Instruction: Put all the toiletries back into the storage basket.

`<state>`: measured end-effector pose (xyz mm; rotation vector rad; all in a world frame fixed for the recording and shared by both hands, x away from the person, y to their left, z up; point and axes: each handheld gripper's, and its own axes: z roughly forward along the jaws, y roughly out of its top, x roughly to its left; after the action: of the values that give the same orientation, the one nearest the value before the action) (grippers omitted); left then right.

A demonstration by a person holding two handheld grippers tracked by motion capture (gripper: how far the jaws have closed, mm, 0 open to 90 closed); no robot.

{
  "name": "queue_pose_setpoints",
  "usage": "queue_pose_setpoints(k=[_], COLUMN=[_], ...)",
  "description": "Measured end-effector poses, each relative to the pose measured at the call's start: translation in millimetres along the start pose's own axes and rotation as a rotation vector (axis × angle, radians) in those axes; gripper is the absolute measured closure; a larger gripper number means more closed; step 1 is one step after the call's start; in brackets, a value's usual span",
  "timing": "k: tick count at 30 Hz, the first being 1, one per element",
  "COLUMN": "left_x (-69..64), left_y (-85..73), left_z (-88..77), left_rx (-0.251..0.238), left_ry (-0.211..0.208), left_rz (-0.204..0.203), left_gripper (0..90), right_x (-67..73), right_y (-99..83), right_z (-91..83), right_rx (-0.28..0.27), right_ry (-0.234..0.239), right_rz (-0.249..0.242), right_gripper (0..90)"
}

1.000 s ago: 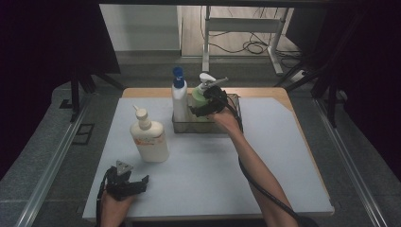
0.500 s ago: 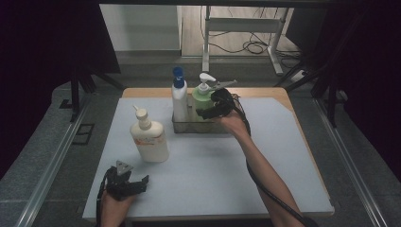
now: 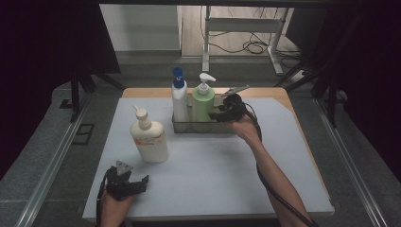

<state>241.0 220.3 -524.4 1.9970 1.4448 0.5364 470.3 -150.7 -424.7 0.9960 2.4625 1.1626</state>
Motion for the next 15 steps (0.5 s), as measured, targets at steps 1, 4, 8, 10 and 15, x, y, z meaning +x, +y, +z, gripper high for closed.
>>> queue_pose_setpoints(k=[1, 4, 8, 10, 15], left_x=[0.0, 0.0, 0.0, 0.0, 0.0], left_y=[0.0, 0.0, 0.0, -0.1, 0.0], left_z=[0.0, -0.1, -0.1, -0.1, -0.1], left_rx=[0.0, 0.0, 0.0, 0.0, 0.0], left_ry=[0.0, 0.0, 0.0, 0.0, 0.0], left_rz=[0.0, 0.0, 0.0, 0.0, 0.0], left_gripper=[11.8, 11.8, 11.8, 11.8, 11.8], right_x=[-1.6, -6.5, -9.2, -9.4, -10.1], right_y=[-1.1, -3.6, -5.5, -5.4, -3.0], right_z=[-0.5, -0.1, 5.0, 8.7, 20.0], right_rx=[0.002, 0.023, 0.039, 0.045, 0.083], right_ry=[-0.005, -0.044, -0.05, -0.059, -0.094], right_rz=[0.007, 0.05, 0.079, 0.084, 0.094], right_gripper=[48.1, 59.1, 75.1, 82.4, 89.9])
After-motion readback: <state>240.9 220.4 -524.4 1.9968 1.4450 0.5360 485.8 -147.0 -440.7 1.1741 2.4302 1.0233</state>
